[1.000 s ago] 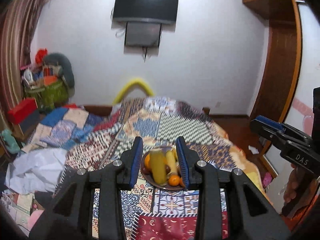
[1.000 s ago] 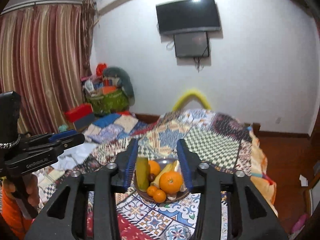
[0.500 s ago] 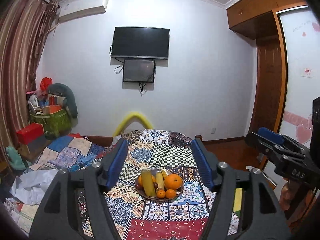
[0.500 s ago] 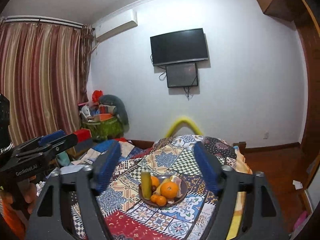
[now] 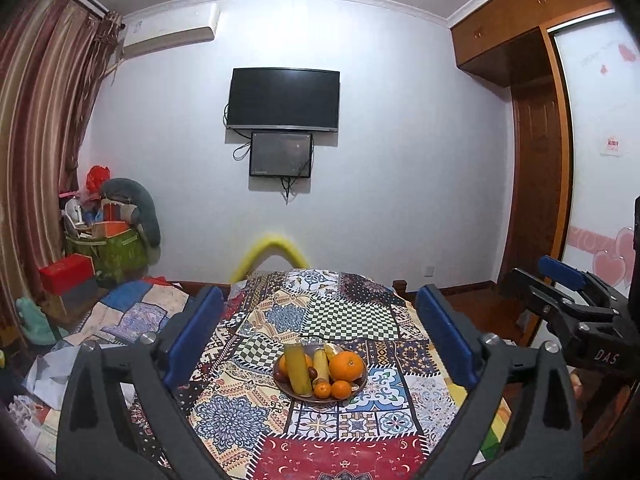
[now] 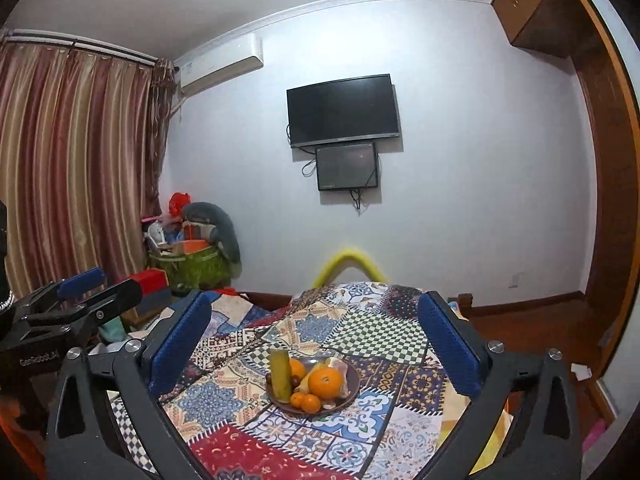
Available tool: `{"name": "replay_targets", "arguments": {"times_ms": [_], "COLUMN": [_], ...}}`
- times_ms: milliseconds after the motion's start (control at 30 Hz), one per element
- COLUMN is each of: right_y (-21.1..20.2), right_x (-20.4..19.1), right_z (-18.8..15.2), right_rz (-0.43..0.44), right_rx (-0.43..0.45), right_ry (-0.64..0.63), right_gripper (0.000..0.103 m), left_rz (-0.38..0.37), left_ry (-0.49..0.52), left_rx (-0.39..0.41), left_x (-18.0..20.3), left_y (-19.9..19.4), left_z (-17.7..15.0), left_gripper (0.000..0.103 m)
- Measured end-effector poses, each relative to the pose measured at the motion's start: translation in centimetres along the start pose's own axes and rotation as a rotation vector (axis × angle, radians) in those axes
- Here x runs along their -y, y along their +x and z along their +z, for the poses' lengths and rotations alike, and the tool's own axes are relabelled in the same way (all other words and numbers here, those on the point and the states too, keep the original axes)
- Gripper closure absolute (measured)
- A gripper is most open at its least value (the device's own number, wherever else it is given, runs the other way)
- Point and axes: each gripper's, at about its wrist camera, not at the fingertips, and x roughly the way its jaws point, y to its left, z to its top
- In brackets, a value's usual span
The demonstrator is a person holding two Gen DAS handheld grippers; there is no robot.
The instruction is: Organize fruits
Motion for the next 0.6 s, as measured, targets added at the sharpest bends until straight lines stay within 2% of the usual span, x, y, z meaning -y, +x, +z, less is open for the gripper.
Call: {"name": "replay_targets", "arguments": {"times_ms": [600], "right_y": [-0.88], "right_x": [-0.24], "right_z": [-0.23], "right_rz": [-0.007], "right_rx": [0.001], "right_ry": [-0.01], "right_gripper": [0.0], "left_rz": [0.011], "left_ry": [-0.005], "left_rx": [0.006], "left_x": [0.43], "left_y": [0.03], "left_z": [-0.13], "left_gripper": [0.001]}}
